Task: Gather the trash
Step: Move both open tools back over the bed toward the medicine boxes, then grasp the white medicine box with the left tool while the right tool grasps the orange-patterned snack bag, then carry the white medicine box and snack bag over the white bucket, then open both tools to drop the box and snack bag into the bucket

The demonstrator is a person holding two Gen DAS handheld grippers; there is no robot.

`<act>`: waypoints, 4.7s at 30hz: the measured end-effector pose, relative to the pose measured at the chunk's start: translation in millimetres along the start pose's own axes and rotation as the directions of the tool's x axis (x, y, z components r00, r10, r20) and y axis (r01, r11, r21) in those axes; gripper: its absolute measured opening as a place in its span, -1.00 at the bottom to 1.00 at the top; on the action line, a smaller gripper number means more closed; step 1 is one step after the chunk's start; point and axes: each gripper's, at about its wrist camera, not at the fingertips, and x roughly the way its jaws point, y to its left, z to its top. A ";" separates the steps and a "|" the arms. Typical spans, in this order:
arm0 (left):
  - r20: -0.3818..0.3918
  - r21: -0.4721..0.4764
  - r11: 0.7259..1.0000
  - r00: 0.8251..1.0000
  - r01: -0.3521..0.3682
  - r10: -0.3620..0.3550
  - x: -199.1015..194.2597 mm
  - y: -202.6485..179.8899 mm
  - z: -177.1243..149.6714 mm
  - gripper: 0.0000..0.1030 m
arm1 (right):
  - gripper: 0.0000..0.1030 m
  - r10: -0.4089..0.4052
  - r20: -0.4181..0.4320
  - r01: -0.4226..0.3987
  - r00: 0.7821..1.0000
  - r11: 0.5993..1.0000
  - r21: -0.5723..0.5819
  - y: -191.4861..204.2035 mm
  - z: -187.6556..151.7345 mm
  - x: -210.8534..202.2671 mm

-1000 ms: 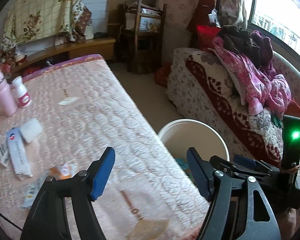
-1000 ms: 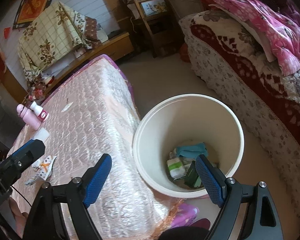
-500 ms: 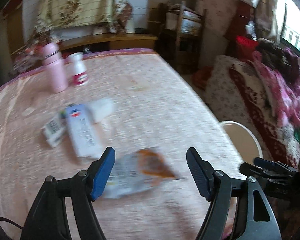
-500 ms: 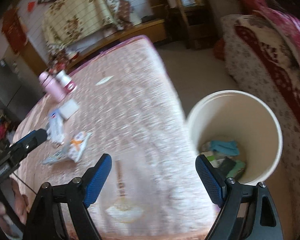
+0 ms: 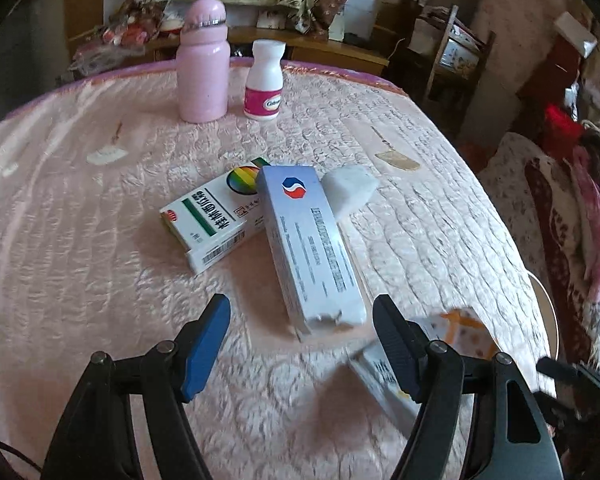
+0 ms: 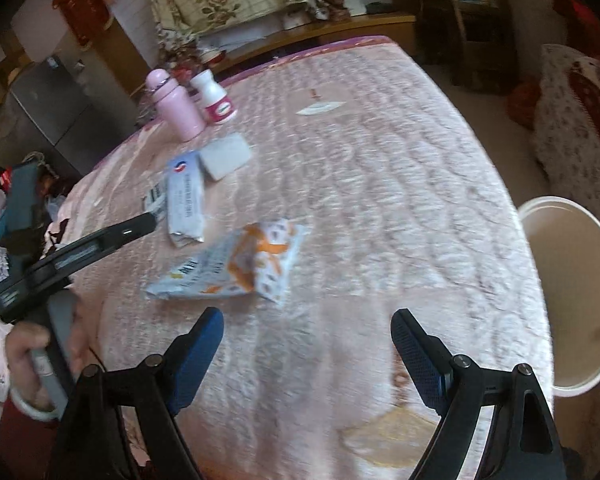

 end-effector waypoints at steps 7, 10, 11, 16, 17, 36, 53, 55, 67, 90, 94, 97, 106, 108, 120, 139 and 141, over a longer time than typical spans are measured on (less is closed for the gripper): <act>-0.029 -0.013 1.000 1.000 -0.003 0.003 38.8 -3.3 20.4 0.44 | 0.72 0.042 -0.004 -0.042 0.999 0.999 0.018 9.1 13.8 13.8; -0.046 -0.015 1.000 0.999 0.017 -0.018 50.4 -4.3 23.9 0.44 | 0.72 0.050 -0.019 -0.050 0.999 0.999 0.023 10.7 18.6 25.9; -0.048 -0.012 1.000 0.999 0.017 -0.017 52.8 -5.2 24.4 0.44 | 0.72 0.054 -0.023 -0.054 0.998 0.998 0.028 10.3 19.6 29.1; -0.041 0.017 1.000 0.999 0.025 -0.024 56.9 -8.3 24.7 0.10 | 0.72 0.074 -0.055 -0.071 0.996 0.996 0.051 10.9 24.9 52.2; -0.037 0.022 0.999 0.999 0.027 -0.026 56.6 -8.3 24.4 0.08 | 0.72 0.078 -0.059 -0.075 0.995 0.996 0.041 13.5 26.1 57.0; -0.093 0.108 0.992 0.994 0.071 -0.061 21.6 -9.3 2.3 -0.63 | 0.00 -0.005 -0.034 0.004 0.999 0.999 -0.043 6.2 56.5 51.1; -0.077 0.104 0.993 0.996 0.062 -0.054 5.5 1.5 -6.9 -0.63 | 0.56 0.043 -0.087 -0.030 0.995 0.988 0.154 0.2 28.1 49.8; -0.077 0.101 0.993 0.996 0.056 -0.048 4.8 3.5 -6.6 -0.63 | 0.56 0.046 -0.094 -0.031 0.994 0.988 0.151 11.2 30.7 62.9; -0.068 0.046 0.998 0.997 0.049 -0.046 -3.3 25.5 -11.1 -0.63 | 0.60 -0.103 -0.065 0.098 0.992 0.991 -0.086 63.9 51.3 104.3; -0.104 0.185 0.956 0.972 0.229 -0.212 0.5 -112.0 -13.0 -0.63 | -0.54 -0.032 0.094 0.028 0.995 0.999 0.040 -45.0 34.2 -7.7; -0.114 0.233 0.939 0.966 0.253 -0.232 2.4 -149.2 -15.0 -0.63 | -0.54 -0.060 0.118 0.048 0.991 0.994 0.097 -77.8 27.9 -29.1; -0.125 0.263 0.926 0.962 0.269 -0.244 6.2 -175.5 -15.6 -0.63 | -0.54 -0.084 0.133 0.066 0.987 0.988 0.136 -101.1 24.7 -42.0; -0.160 0.336 0.893 0.953 0.299 -0.259 21.0 -242.7 -20.0 -0.63 | -0.54 -0.151 0.153 0.108 0.977 0.961 0.256 -172.4 7.9 -72.0; -0.167 0.351 0.885 0.951 0.305 -0.261 24.2 -255.8 -20.9 -0.63 | -0.54 -0.165 0.156 0.116 0.974 0.952 0.282 -186.6 3.7 -76.9; -0.229 0.385 0.844 0.924 0.374 -0.306 48.1 -319.3 -28.2 -0.63 | -0.54 -0.238 0.132 0.168 0.962 0.902 0.398 -254.0 -15.5 -90.1; -0.292 0.364 0.826 0.895 0.430 -0.337 78.2 -352.9 -38.9 -0.63 | -0.49 -0.299 0.085 0.234 0.950 0.867 0.441 -281.9 -22.5 -77.9; -0.294 0.360 0.825 0.893 0.435 -0.342 79.4 -352.9 -39.4 -0.62 | -0.49 -0.309 0.081 0.243 0.948 0.862 0.445 -283.8 -22.5 -78.1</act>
